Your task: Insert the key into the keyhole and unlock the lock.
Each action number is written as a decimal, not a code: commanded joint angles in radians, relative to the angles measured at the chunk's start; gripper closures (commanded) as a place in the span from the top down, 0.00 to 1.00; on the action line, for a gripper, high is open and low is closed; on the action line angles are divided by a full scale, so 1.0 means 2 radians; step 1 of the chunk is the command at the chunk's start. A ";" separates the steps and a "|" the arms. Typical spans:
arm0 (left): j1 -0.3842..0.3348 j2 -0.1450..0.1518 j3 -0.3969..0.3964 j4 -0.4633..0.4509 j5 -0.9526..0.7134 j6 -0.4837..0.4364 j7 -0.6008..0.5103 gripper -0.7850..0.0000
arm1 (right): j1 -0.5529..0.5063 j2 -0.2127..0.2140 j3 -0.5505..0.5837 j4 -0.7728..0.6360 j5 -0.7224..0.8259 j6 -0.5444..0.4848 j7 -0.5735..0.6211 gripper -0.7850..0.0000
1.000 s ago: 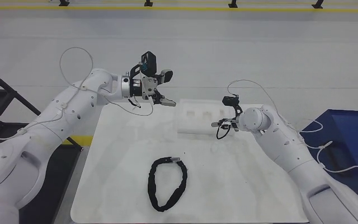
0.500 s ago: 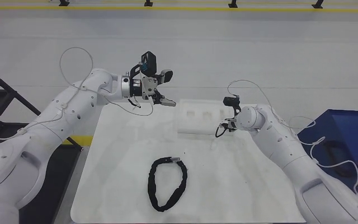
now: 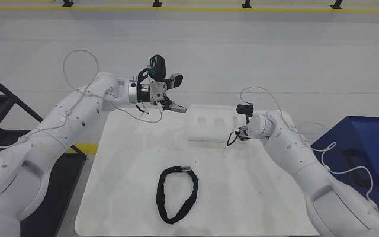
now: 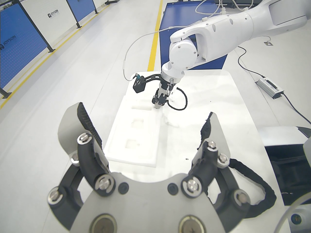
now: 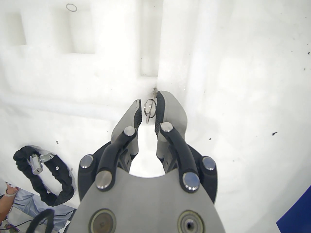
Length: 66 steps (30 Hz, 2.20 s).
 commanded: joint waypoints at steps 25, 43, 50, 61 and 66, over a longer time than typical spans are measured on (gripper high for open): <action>0.000 0.000 0.000 0.000 0.000 0.000 0.000 1.00 | 0.006 0.025 0.071 -0.114 -0.009 -0.022 0.145 0.00; 0.000 0.000 0.000 0.000 0.000 0.000 0.000 1.00 | -0.167 0.105 0.320 -0.411 0.158 -0.123 0.255 0.00; 0.000 0.000 0.000 0.000 0.000 0.000 0.000 1.00 | -0.201 0.110 0.364 -0.414 0.263 -0.160 0.222 0.00; 0.000 0.000 0.000 0.000 0.000 0.000 0.000 1.00 | -0.223 0.110 0.385 -0.415 0.308 -0.193 0.134 0.00; 0.000 0.000 0.000 0.000 0.000 0.000 0.000 1.00 | -0.223 0.110 0.385 -0.415 0.308 -0.193 0.134 0.00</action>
